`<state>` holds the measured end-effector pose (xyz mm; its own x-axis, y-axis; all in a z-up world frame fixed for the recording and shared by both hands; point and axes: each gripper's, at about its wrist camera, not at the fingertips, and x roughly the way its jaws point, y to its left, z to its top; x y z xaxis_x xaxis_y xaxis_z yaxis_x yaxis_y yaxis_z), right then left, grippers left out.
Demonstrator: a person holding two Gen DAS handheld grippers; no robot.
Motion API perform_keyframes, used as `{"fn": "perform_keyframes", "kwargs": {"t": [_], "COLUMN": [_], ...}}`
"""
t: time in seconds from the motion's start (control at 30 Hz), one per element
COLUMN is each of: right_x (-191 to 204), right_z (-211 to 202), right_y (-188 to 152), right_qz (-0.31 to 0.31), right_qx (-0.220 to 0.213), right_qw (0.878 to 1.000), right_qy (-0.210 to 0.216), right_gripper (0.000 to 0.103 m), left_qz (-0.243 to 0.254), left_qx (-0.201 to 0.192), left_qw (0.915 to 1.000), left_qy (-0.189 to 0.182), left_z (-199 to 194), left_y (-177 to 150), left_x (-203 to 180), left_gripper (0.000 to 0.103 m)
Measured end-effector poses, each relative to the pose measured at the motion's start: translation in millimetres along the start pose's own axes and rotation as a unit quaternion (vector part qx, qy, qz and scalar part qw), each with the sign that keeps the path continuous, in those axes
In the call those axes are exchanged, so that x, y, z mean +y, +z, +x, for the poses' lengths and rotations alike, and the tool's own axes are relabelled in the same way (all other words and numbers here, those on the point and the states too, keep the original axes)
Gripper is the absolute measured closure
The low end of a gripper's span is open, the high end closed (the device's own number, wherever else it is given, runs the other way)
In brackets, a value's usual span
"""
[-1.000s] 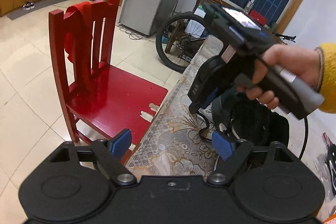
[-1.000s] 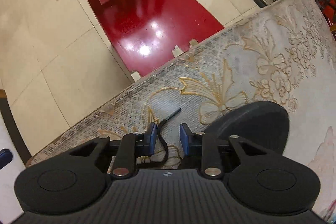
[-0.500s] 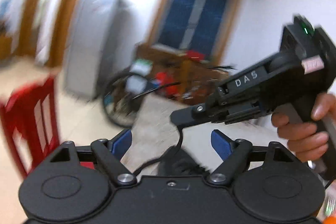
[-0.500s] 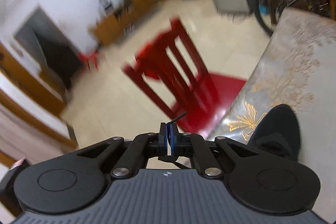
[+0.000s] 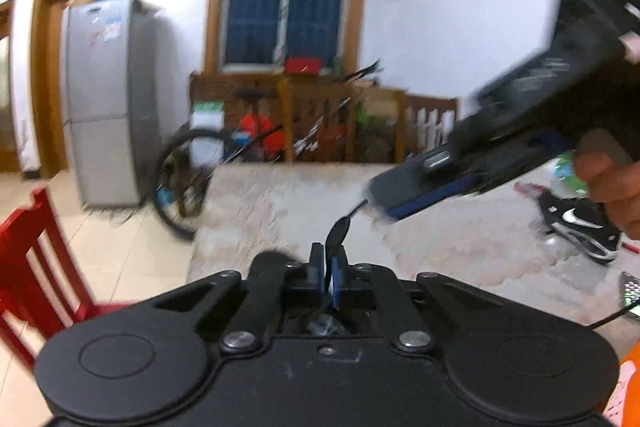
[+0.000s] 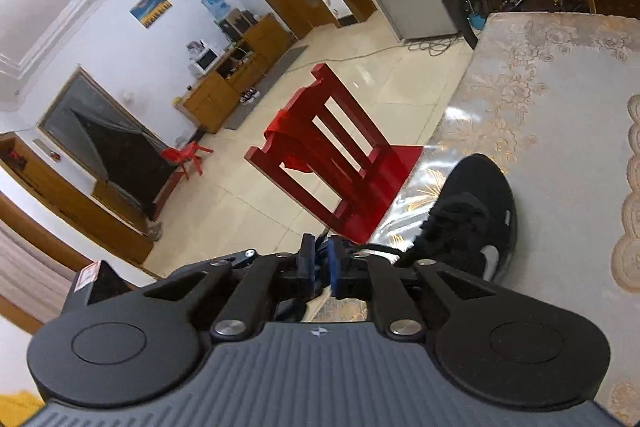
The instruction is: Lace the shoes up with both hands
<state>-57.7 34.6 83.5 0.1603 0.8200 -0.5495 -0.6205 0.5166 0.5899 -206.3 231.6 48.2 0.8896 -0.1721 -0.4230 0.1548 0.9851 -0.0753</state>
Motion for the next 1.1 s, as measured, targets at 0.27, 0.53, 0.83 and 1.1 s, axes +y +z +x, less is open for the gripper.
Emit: {"fn": "perform_keyframes", "kwargs": {"t": [0.27,0.53,0.83,1.1], "right_x": [-12.2,-12.4,-99.9,-146.4], "right_z": [17.1,79.5,63.0,58.9], "right_y": [-64.1,-100.7,-139.1,-168.2], "right_qz": [-0.072,-0.049,0.254,0.369], "right_qx": [-0.043,-0.088,-0.204,-0.233], "right_qw": [0.988,0.970,0.945,0.896], "right_qy": [-0.128,-0.222,-0.042,0.082], "right_gripper": [0.064,0.064,0.076,0.075], "left_qz": [0.038,0.137,0.201,0.254], "left_qx": [0.086,0.151,0.200,0.214], "left_qw": [0.9954,0.9781,0.9559,0.9395], "left_qy": [0.018,-0.040,-0.076,-0.085], "left_z": [4.7,42.9,79.6,98.3], "left_y": [12.2,3.7,-7.3,-8.0], "left_x": [7.7,6.9,-16.8,-42.1], "left_gripper": [0.100,0.100,0.100,0.100]}}
